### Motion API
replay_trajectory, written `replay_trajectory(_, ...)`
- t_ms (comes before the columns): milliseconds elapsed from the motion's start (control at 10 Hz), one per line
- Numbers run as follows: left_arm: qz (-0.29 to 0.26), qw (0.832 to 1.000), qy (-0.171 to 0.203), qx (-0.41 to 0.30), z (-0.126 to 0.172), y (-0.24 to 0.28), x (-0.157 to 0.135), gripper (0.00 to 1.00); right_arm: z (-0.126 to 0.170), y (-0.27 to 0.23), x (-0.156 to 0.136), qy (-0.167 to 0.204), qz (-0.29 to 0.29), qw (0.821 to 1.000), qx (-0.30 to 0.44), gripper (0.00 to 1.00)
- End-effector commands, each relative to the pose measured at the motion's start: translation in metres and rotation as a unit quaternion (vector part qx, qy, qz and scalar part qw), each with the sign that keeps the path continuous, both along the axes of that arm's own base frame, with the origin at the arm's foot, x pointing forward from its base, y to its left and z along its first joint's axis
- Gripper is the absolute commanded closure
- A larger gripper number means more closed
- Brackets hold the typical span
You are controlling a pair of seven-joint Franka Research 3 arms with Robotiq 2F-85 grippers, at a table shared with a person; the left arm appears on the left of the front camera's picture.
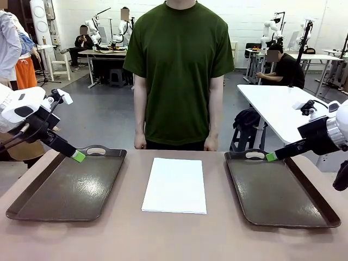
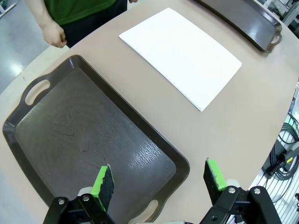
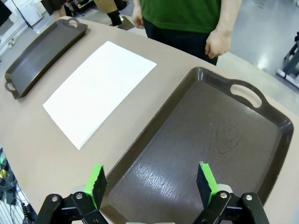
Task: Sort the A4 documents.
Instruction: Receive the A4 Paper.
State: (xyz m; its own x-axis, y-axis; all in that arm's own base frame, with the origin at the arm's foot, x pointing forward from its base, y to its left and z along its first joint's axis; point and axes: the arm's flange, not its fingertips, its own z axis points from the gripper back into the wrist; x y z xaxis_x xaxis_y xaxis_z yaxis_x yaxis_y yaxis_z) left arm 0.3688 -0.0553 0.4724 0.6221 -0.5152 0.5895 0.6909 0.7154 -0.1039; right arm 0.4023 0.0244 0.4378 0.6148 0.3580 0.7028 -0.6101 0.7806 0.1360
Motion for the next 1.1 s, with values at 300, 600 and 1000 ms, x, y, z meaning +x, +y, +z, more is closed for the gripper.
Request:
replay_trajectory(300,-0.018,1.000,-0.005,-0.001,-0.016,0.007,-0.010,0.00,-0.010,-0.003,-0.004,-0.011,0.010,1.000,0.014,0.00)
replay_trajectory(600,-0.005,1.000,0.001,0.001,-0.014,0.010,-0.011,0.00,-0.012,-0.004,-0.002,-0.009,0.022,1.000,0.016,0.00)
replay_trajectory(1000,-0.003,1.000,-0.002,0.004,-0.002,0.007,0.001,0.00,-0.001,-0.003,0.000,0.000,0.001,1.000,0.001,0.00)
